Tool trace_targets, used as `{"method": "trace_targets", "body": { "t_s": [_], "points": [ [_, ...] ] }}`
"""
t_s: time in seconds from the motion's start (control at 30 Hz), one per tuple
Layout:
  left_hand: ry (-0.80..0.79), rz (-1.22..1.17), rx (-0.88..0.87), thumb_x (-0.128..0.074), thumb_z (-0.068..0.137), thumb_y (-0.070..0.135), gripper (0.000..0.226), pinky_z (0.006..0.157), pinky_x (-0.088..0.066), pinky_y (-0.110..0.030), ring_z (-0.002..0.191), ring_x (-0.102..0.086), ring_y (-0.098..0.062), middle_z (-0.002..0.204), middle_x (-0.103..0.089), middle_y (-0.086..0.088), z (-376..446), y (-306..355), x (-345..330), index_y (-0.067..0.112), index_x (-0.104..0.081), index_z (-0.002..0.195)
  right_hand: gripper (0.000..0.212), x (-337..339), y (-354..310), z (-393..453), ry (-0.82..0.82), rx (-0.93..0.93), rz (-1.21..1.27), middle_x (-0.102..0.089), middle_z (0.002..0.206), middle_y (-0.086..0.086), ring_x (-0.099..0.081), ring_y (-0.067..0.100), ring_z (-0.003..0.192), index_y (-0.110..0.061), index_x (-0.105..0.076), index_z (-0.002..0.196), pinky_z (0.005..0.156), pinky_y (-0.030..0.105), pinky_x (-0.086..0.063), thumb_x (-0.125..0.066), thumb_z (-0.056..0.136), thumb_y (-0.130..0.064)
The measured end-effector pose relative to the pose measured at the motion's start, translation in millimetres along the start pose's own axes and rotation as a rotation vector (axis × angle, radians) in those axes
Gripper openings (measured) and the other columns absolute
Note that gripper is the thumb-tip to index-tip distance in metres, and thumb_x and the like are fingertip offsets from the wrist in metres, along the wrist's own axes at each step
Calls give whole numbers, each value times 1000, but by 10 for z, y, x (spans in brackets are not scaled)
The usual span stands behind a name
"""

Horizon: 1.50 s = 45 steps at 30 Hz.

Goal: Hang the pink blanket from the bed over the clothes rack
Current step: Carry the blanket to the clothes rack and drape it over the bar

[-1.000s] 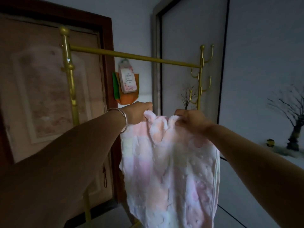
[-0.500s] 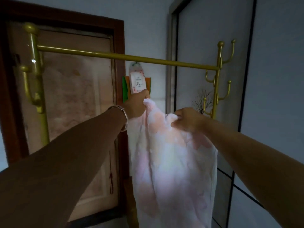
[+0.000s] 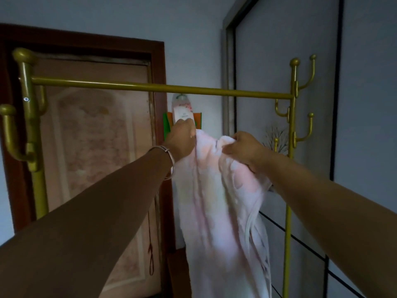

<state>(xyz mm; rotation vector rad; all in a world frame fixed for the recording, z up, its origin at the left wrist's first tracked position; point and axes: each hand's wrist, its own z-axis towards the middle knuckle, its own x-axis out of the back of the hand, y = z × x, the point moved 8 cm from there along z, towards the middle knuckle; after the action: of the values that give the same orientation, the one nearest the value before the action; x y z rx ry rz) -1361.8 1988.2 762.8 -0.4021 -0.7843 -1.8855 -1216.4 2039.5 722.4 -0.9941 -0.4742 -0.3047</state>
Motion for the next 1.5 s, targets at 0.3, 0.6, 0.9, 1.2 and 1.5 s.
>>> {"method": "trace_targets", "body": {
  "t_s": [0.3,0.6,0.9,1.2,1.5],
  "points": [
    [-355,-292,284,-51,93,26,31,76,-51,-34,85,-61,-30,105,-62,-21,21,121,-460,-2,-62,102,41,-42,12,130,14,-187,455,-64,111,26,-64,34,95,6,-54,120,89,43,-54,-56,83,-12],
    [-264,-655,443,-58,83,50,63,103,-47,-48,110,-62,-32,118,-65,-16,71,77,-555,1,-58,123,54,-264,-50,158,-426,11,638,-65,99,0,-65,19,87,-25,-47,134,66,31,-56,-43,90,7],
    [-63,-676,618,-41,99,16,40,109,-40,-47,122,-53,-38,133,-54,-24,106,102,-627,-5,-46,132,100,-154,86,269,-322,134,483,-37,149,8,-45,28,128,-19,-4,150,101,44,-47,-72,78,-10],
    [160,-388,590,-44,97,12,33,69,-46,-29,96,-60,-30,100,-61,-18,154,33,-507,-13,-57,114,49,70,123,401,-115,218,153,-50,137,18,-48,32,126,0,-43,135,107,37,-41,-55,88,-3],
    [32,-252,346,-50,95,29,33,70,-48,-27,70,-57,-19,80,-63,-15,185,326,-396,4,-64,79,22,656,313,616,154,285,-557,-65,109,15,-63,31,99,-5,-61,110,81,34,-51,-50,91,-10]
  ]
}}
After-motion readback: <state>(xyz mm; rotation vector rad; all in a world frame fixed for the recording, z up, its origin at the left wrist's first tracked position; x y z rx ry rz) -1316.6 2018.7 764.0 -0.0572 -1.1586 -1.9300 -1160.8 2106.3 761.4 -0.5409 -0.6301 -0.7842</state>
